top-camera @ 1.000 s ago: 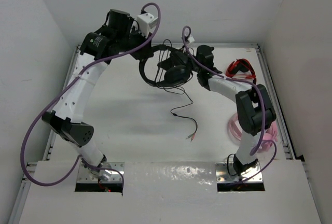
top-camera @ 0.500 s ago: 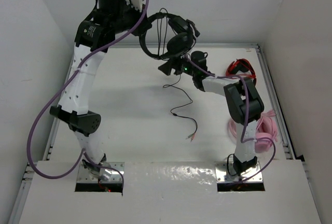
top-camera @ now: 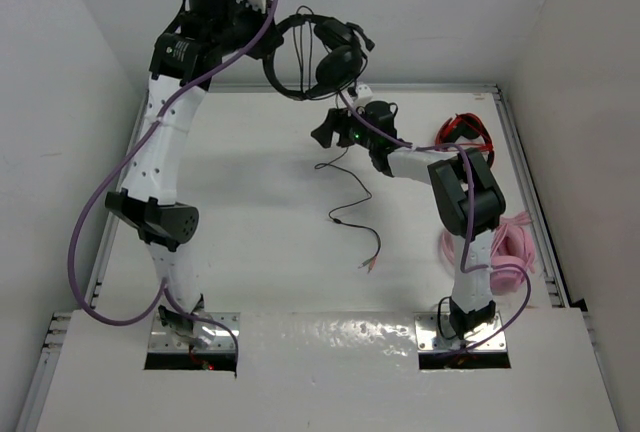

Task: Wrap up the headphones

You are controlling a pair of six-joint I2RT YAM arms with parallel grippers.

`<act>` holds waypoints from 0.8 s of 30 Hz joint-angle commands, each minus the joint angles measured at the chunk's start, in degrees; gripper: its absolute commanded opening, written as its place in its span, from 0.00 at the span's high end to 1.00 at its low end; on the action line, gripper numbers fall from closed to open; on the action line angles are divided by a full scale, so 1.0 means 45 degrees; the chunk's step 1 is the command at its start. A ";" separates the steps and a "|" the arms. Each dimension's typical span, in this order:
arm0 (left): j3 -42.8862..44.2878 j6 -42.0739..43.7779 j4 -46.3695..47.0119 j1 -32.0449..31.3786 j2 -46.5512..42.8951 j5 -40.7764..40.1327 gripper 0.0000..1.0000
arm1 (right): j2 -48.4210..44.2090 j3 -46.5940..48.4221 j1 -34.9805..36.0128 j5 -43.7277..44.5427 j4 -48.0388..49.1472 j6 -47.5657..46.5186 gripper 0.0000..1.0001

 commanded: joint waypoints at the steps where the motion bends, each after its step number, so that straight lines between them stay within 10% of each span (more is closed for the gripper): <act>1: 0.0703 -0.0477 0.1295 0.0246 -0.0157 -0.0012 1.00 | -0.0223 -0.0106 0.0044 0.0702 0.0035 -0.0931 0.03; 8: 0.0644 -0.0595 0.1314 0.0403 0.0117 0.0359 1.00 | 0.0147 0.0302 0.0005 0.1076 -0.0258 -0.1537 0.03; 12: 0.0644 -0.0634 0.1275 0.0461 0.0214 0.0302 1.00 | 0.0285 0.0207 0.0005 0.1231 0.0073 -0.1128 0.50; 24: 0.0489 -0.2856 0.1704 0.1358 0.0507 0.0514 1.00 | -0.0283 -0.0090 0.0102 0.0728 -0.1778 -0.0522 1.00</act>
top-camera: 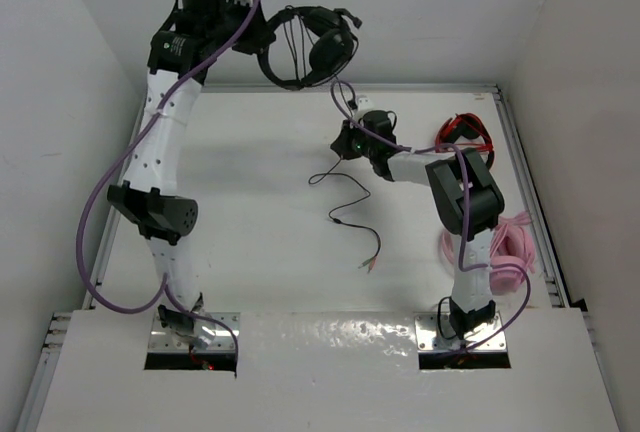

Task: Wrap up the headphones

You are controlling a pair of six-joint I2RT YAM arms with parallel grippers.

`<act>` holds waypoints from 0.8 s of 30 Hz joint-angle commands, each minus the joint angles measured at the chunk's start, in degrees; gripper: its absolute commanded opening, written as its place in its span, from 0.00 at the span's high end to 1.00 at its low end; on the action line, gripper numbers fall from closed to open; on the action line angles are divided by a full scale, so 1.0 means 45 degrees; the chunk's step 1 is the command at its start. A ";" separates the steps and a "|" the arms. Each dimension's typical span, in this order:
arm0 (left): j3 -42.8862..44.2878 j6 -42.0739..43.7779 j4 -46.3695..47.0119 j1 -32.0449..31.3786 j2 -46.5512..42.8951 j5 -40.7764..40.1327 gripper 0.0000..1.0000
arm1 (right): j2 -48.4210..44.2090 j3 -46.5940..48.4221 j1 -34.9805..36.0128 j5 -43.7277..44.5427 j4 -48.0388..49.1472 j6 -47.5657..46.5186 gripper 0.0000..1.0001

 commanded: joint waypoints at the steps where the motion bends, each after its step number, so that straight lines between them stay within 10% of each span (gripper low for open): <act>1: 0.0164 -0.2420 0.1514 0.0844 -0.0022 0.0462 1.00 | -0.0206 0.0771 0.0195 -0.0863 -0.0886 0.0435 1.00; 8: -0.0619 -0.3092 0.2102 0.1900 0.0057 -0.0526 1.00 | -0.0866 0.0715 0.2106 -0.1158 -0.3113 -0.1162 1.00; 24: -0.2494 0.1947 0.5050 0.2350 0.0681 -0.7154 1.00 | -0.5083 -0.1884 0.3359 -0.1764 -0.6256 -0.3176 1.00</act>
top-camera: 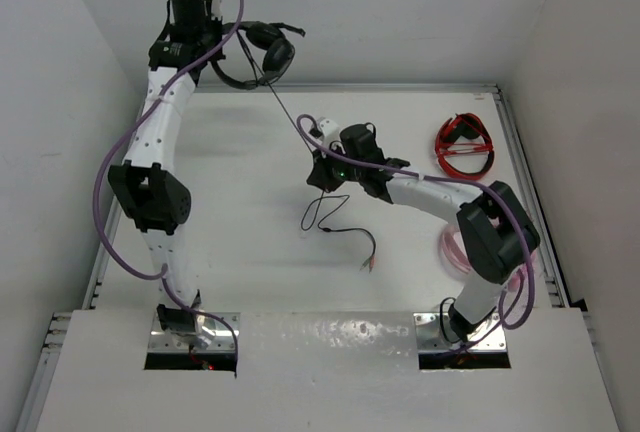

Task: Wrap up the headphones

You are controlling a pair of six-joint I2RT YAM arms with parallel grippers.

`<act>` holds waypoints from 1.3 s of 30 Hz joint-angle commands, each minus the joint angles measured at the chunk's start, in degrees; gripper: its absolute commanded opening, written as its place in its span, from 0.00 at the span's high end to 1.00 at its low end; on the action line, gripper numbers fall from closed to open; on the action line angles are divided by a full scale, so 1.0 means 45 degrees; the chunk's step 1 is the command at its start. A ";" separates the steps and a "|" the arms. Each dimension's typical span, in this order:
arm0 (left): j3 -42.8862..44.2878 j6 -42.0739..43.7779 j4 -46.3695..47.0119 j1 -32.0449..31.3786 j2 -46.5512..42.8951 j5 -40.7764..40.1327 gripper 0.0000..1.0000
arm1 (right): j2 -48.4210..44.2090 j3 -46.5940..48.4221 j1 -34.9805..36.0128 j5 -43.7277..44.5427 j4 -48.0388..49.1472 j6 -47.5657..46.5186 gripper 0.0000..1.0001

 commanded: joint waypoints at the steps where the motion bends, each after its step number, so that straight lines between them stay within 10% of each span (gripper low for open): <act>1: -0.0115 0.0758 0.2895 0.0276 -0.0169 -0.1729 1.00 | -0.0826 -0.0276 0.0711 -0.0224 -0.1946 -0.0927 1.00; 14: -0.0389 -0.1019 0.2389 0.0042 0.0516 -0.0050 1.00 | -0.1433 0.1775 0.1222 -0.1298 -0.3454 -0.1184 1.00; 21: -0.1987 0.1340 0.2739 -0.0972 0.0398 -0.2134 1.00 | -0.1433 0.3818 0.1222 -0.1593 -0.4424 -0.1084 1.00; 32: -0.9078 0.7142 0.3564 -0.3489 -0.3523 0.0064 1.00 | -0.1084 0.9189 -0.0301 0.7049 -1.2605 -0.5029 1.00; 39: -0.9279 0.6681 0.0011 -0.5191 -0.4465 0.2897 1.00 | -0.1667 0.7851 -0.2116 0.7707 -0.9863 -0.5382 1.00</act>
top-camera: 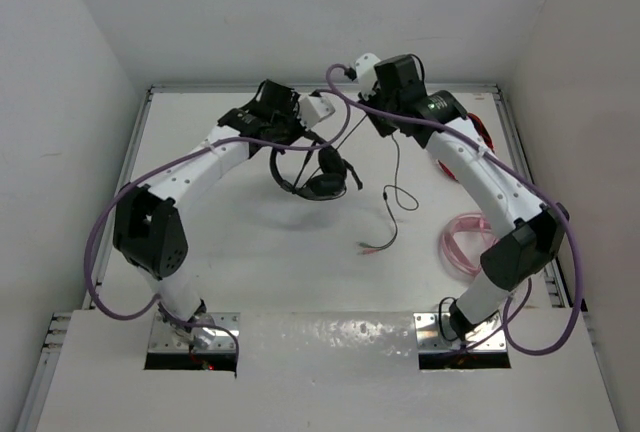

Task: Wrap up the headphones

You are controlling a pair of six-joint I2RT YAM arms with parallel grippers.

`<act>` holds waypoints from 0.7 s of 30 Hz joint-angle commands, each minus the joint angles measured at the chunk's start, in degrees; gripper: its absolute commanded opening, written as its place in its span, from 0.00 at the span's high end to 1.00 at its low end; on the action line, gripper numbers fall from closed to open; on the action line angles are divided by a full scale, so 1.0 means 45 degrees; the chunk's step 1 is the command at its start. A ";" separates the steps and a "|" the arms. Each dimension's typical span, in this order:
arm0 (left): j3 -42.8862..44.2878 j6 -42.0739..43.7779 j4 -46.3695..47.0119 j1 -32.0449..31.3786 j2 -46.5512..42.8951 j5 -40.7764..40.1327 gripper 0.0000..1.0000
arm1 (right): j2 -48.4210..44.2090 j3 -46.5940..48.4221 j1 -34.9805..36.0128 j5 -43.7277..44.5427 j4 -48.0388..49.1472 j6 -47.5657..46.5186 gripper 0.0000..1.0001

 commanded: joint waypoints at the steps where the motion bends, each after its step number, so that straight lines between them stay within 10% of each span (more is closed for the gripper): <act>1: 0.0792 -0.0162 -0.1567 -0.0795 -0.0584 0.1713 1.00 | -0.0623 -0.0461 -0.0748 0.0907 0.2309 -0.0525 1.00; 12: 0.3448 -0.3620 -0.4045 -0.1933 -0.0604 0.3822 1.00 | 0.0275 -0.0128 -0.2601 -0.2492 0.5208 0.2985 1.00; 21: 0.6222 -0.5066 -0.5066 -0.1659 -0.0701 0.7006 1.00 | 0.0822 -0.3306 -0.3463 -1.0264 0.9435 0.5389 0.90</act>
